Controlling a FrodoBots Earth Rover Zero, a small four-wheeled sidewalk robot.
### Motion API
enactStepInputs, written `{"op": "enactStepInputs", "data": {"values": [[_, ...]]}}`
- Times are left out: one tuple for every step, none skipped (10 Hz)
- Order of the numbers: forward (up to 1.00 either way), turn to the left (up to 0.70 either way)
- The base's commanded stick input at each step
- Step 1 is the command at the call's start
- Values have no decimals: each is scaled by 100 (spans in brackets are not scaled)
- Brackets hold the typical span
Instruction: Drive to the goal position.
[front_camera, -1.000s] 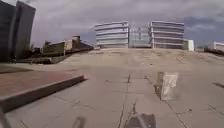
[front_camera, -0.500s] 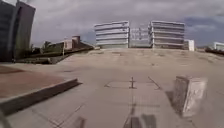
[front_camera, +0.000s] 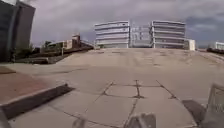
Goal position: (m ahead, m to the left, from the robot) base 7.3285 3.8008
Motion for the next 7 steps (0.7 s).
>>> {"op": "enactStepInputs", "data": {"values": [[100,0],[100,0],[100,0],[100,0],[100,0],[100,8],[100,37]]}}
